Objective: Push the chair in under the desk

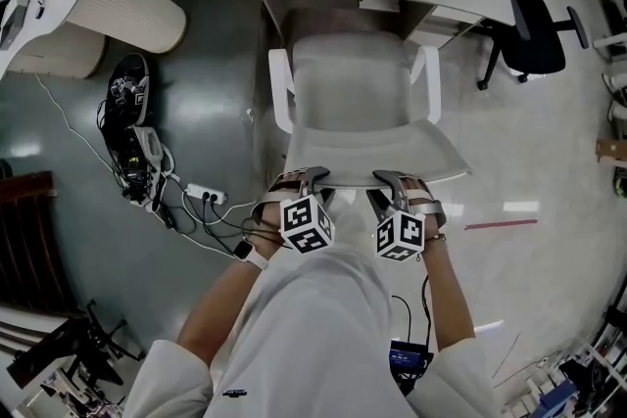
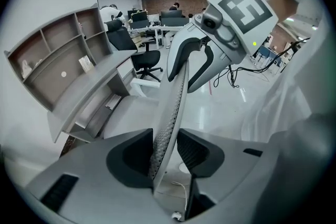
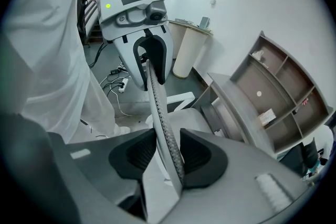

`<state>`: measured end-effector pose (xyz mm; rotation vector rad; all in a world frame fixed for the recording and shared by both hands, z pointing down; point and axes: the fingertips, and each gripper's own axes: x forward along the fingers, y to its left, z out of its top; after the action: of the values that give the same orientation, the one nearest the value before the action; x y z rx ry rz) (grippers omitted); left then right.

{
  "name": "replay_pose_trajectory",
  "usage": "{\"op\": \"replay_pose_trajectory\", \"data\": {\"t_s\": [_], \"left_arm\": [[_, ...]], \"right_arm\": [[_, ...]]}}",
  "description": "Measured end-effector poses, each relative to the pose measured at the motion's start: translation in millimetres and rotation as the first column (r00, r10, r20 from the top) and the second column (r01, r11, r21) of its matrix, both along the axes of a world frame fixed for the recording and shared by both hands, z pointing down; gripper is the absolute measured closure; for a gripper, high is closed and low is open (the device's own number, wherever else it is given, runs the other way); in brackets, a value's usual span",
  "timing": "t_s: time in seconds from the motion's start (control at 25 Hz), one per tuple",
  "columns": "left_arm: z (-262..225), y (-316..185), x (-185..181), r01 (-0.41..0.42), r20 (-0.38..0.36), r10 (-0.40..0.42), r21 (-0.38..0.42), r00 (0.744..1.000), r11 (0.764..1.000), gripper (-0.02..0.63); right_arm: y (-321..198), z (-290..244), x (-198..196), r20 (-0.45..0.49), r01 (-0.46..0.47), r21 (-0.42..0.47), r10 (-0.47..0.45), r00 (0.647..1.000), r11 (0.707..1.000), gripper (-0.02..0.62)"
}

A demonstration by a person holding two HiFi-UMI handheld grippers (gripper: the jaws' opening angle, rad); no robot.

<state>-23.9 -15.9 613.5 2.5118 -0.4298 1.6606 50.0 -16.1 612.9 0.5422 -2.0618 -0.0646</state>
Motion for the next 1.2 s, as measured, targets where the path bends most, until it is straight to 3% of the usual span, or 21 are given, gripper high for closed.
{"op": "replay_pose_trajectory", "data": {"t_s": [0.68,1.2], "left_arm": [[2.6,-64.0,-32.1,0.028,0.037,-0.03,0.048,0.999,0.998,0.442],[3.8,-97.5,-25.9,0.062,0.017,-0.064,0.084,0.998,0.995,0.434]], "right_arm": [[-52.4,-2.1,-32.6,-0.002,-0.004,0.093,0.004,1.0,0.996,0.462],[-91.0,0.9,-25.9,-0.008,0.006,0.076,-0.005,1.0,0.997,0.449]]}}
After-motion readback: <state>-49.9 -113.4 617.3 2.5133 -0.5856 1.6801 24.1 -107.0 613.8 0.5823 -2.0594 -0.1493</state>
